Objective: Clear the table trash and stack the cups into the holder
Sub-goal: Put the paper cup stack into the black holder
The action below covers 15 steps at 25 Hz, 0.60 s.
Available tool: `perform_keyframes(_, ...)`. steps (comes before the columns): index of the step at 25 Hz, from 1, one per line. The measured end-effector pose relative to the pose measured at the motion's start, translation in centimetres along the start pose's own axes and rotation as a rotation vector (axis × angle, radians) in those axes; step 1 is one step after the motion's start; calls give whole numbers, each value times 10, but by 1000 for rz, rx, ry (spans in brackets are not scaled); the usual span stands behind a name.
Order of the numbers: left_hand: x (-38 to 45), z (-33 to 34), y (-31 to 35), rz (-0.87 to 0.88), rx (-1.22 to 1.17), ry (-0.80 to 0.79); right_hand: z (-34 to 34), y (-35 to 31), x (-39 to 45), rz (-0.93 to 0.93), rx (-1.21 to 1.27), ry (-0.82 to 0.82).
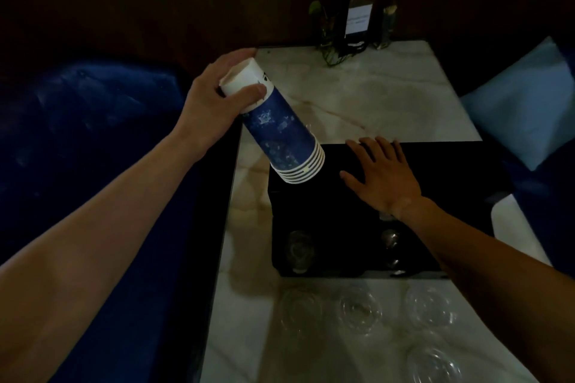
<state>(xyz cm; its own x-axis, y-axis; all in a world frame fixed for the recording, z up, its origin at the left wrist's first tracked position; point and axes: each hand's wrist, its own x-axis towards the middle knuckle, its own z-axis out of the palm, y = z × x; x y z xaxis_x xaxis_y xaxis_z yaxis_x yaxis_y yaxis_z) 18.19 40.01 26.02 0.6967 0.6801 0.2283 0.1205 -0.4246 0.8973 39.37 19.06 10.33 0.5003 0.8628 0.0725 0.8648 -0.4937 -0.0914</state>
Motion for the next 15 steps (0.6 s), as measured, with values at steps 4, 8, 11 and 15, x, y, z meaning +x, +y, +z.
perform_keyframes(4,10,10,-7,52,125,-55,-1,-1,0,4,8,28)
perform_keyframes(8,16,21,-12,70,260,-121,-2,-2,-1,8,26,41)
perform_keyframes(11,18,24,-13,81,317,-183,-2,-2,-1,11,16,48)
perform_keyframes(15,14,34,-19,107,392,-283,-1,-3,0,10,25,50)
